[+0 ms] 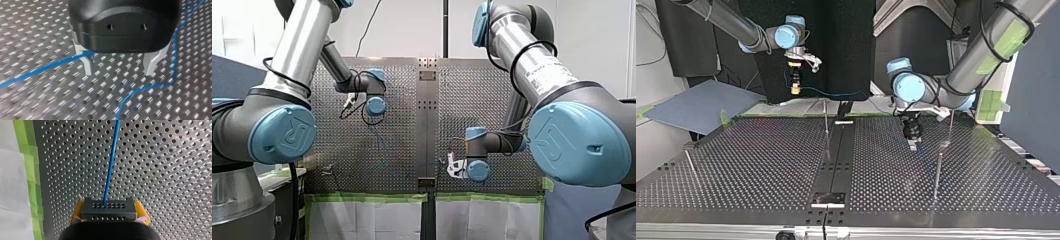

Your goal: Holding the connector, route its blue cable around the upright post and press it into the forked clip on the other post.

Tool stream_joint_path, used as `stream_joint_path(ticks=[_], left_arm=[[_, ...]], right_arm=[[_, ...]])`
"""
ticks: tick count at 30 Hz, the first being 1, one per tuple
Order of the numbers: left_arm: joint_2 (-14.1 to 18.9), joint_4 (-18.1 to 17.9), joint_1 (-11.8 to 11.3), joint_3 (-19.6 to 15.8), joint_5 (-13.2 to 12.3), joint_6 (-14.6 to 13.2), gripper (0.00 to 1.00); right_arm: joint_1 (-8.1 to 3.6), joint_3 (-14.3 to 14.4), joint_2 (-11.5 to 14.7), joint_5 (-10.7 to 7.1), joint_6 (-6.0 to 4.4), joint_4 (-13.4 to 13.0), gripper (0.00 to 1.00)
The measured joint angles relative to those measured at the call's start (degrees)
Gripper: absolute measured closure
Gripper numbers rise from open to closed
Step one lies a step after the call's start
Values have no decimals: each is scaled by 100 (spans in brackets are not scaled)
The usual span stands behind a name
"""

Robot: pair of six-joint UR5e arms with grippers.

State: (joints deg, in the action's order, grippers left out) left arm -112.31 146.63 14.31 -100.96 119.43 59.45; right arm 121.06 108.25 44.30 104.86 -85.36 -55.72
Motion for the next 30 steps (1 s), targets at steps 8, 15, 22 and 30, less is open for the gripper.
stream_joint_path(ticks=[8, 15, 22, 30], left_arm=[[-438, 52, 107, -12, 27, 8, 0], [-645, 27, 124, -135, 19, 35, 0], [-661, -67, 127, -287, 16, 31, 0], [-723, -211, 130, -299, 23, -8, 0]], right_arm=[[8, -1, -1, 0, 0, -1, 92], [21, -1, -1, 0, -12, 2, 92], [29, 0, 3, 0, -25, -5, 92], [37, -5, 2, 0, -26, -6, 92]])
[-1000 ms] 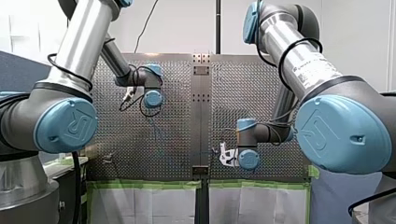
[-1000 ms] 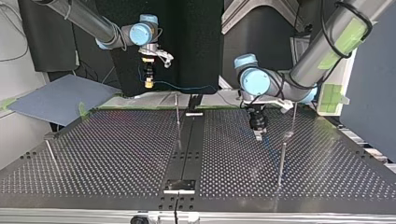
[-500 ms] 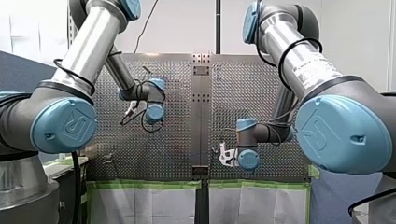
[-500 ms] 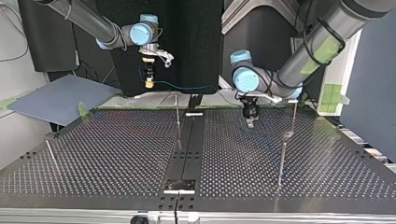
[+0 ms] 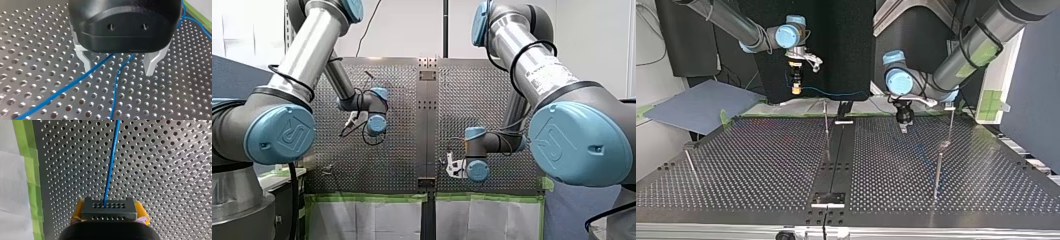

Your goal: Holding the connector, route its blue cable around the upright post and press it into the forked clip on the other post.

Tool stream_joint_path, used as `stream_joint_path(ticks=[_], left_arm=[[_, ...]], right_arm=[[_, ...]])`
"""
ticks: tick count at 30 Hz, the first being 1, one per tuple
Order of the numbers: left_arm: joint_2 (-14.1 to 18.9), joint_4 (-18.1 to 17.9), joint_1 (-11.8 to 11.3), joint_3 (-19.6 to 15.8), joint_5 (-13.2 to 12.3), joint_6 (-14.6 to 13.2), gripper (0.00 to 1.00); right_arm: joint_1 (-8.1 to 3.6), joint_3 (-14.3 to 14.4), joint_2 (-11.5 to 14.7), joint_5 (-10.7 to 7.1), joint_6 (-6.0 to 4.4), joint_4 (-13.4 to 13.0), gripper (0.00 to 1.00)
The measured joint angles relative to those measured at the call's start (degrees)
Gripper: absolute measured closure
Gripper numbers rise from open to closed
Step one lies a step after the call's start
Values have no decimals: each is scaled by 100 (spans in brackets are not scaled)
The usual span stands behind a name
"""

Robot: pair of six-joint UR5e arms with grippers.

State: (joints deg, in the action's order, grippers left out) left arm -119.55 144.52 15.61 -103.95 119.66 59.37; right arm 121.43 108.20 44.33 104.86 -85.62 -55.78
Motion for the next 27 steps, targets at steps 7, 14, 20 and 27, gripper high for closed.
stream_joint_path(ticks=[7, 14, 20, 27], left_arm=[[-356, -138, -6, 123, 124, -109, 0], [-605, -305, -18, 147, 95, -131, 0], [-760, -338, -14, 185, 57, -128, 0], [-1084, -304, 27, 296, 10, -128, 0]], right_arm=[[5, -11, -1, 0, 0, 8, 92], [5, -14, -2, 0, 0, 8, 92], [5, -13, -1, 0, 0, 13, 92], [5, -13, 0, 0, 0, 14, 92]])
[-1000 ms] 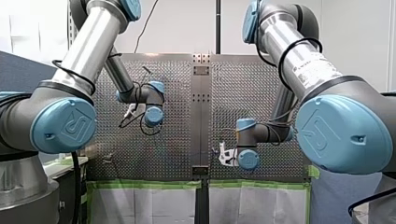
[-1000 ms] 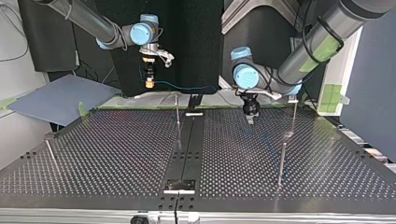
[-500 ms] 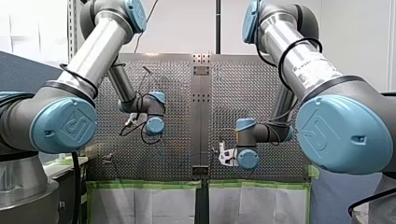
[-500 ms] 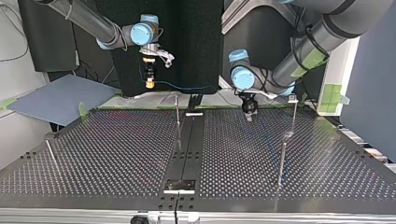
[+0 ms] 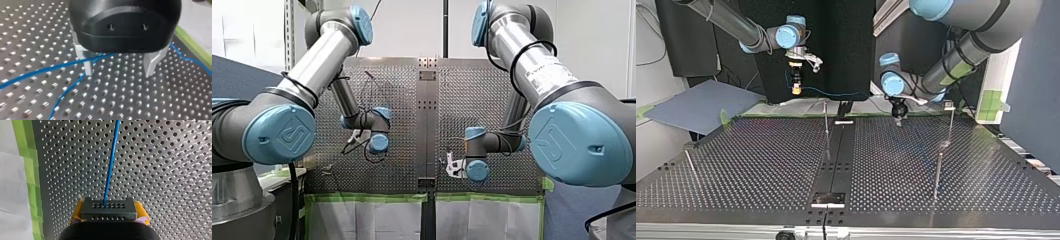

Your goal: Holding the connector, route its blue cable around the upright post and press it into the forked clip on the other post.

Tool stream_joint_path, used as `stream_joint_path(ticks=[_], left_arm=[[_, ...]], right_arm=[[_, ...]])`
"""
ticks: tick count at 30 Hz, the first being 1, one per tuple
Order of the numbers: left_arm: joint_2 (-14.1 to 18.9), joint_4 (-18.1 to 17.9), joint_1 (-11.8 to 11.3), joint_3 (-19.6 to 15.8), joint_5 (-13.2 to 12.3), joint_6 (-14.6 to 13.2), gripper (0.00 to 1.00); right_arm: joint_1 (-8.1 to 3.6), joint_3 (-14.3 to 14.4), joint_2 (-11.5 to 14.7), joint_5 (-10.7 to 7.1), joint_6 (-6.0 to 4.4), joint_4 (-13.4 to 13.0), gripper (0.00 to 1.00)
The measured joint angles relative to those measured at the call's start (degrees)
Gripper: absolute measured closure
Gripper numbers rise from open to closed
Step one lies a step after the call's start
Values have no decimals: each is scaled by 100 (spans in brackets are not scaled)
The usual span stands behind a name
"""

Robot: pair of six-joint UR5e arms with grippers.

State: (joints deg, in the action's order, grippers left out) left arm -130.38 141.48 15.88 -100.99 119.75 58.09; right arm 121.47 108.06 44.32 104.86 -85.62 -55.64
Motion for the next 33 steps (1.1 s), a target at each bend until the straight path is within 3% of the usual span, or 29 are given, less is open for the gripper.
stream_joint_path(ticks=[4, 14, 25, 33], left_arm=[[-203, 6, 45, 39, -83, 2, 0], [-353, -34, 119, 99, -204, 61, 0], [-864, 80, 327, 539, -74, 81, 0], [-1257, 72, 412, 639, -96, 168, 0]], right_arm=[[-1, 0, 0, 0, 0, 0, 92], [0, -6, 1, 0, 0, -7, 92], [0, -8, 3, 0, 0, -14, 92], [2, -38, 2, 0, -2, -5, 92]])
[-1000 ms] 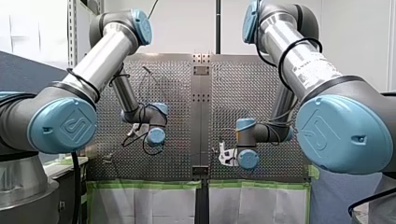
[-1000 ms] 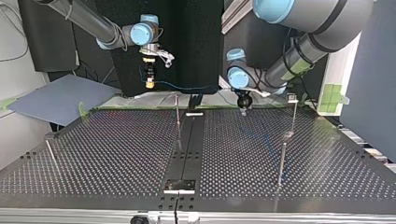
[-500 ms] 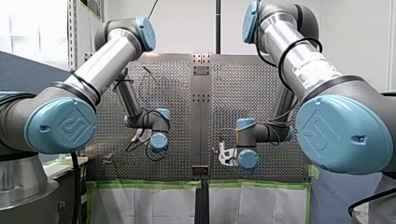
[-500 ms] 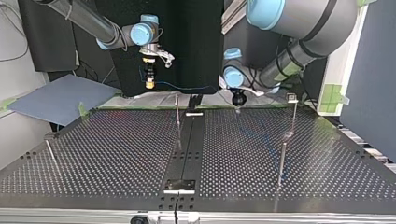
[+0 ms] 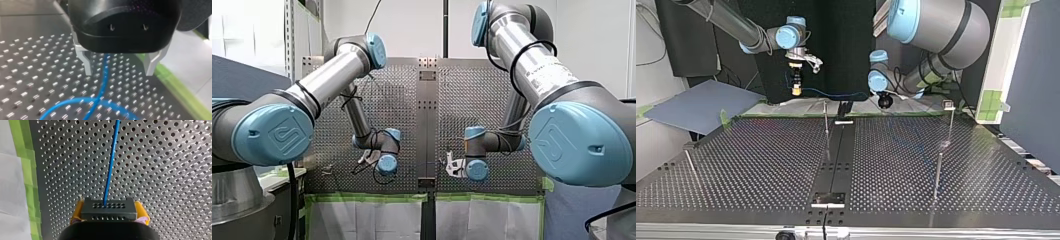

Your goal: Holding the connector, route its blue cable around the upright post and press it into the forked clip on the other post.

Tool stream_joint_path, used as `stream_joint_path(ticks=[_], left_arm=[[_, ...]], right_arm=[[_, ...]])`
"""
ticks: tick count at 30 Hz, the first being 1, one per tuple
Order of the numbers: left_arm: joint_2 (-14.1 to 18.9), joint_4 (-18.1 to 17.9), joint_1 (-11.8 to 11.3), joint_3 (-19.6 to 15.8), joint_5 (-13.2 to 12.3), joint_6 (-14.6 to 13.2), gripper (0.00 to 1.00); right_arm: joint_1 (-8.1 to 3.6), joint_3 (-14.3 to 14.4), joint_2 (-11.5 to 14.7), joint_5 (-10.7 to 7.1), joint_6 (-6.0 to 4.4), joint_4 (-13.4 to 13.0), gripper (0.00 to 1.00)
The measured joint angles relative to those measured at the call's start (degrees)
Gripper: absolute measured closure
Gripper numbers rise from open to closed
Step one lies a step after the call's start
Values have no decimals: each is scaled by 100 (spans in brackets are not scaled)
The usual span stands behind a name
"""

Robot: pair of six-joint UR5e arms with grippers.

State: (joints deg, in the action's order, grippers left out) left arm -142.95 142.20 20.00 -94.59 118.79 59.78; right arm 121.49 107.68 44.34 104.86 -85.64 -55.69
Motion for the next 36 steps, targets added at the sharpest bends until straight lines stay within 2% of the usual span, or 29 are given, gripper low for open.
stream_joint_path(ticks=[7, 21, 28, 36], left_arm=[[-236, 78, 135, 3, -259, 253, 0], [-254, -198, 322, 55, -998, 968, 0], [-254, -420, 374, 57, -1404, 1374, 0], [-252, -541, 395, 57, -1799, 1770, 0]], right_arm=[[-2, -27, -1, 0, 1, 1, 92], [9, -36, -1, -9, 12, 133, 92], [-31, -36, -5, 0, 55, 188, 92], [-117, -37, -10, 32, 210, 154, 92]])
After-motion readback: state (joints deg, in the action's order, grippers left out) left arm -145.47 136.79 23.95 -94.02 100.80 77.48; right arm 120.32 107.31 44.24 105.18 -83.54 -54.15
